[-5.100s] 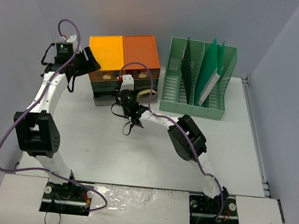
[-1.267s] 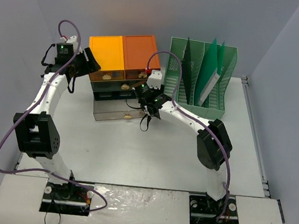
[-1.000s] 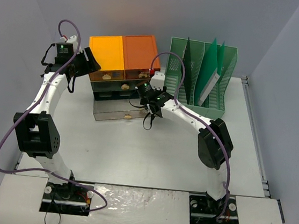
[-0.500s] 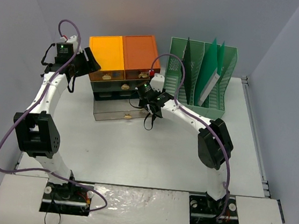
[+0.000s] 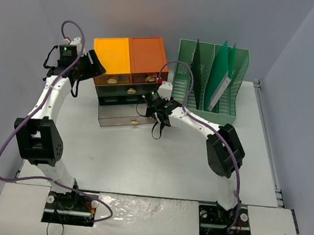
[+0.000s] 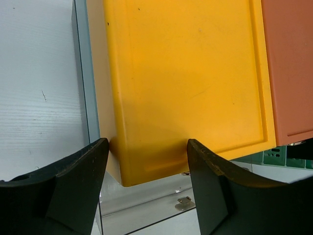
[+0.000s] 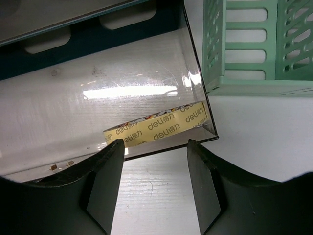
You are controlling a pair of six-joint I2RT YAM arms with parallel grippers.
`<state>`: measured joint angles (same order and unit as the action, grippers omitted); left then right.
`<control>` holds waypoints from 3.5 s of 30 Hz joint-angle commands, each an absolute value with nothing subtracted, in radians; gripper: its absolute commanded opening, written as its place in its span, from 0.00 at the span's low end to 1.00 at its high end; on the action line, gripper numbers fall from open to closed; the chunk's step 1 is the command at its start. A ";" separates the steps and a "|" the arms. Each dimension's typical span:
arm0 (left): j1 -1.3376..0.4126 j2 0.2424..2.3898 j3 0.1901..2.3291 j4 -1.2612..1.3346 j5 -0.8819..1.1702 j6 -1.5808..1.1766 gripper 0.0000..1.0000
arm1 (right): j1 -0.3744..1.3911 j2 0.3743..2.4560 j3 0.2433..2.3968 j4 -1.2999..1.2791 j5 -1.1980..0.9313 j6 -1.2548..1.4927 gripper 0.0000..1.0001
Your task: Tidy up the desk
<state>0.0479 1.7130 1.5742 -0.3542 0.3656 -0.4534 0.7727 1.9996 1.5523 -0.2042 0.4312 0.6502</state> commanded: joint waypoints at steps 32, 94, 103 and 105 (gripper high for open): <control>0.044 1.802 1.507 -0.607 0.299 -0.361 0.60 | 0.781 2.136 1.736 0.137 0.347 0.335 0.51; 0.040 1.830 1.506 -0.601 0.287 -0.365 0.60 | 0.997 2.164 1.423 0.492 0.454 0.349 0.53; 0.040 1.824 1.502 -0.604 0.279 -0.363 0.60 | 0.913 2.279 1.576 0.479 0.434 0.293 0.53; 0.040 1.818 1.500 -0.604 0.278 -0.361 0.60 | 0.887 2.301 1.616 0.474 0.432 0.284 0.53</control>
<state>0.0490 1.7260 1.5818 -0.3500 0.3666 -0.4536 0.9469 2.2874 1.5057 0.4155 0.4032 0.3239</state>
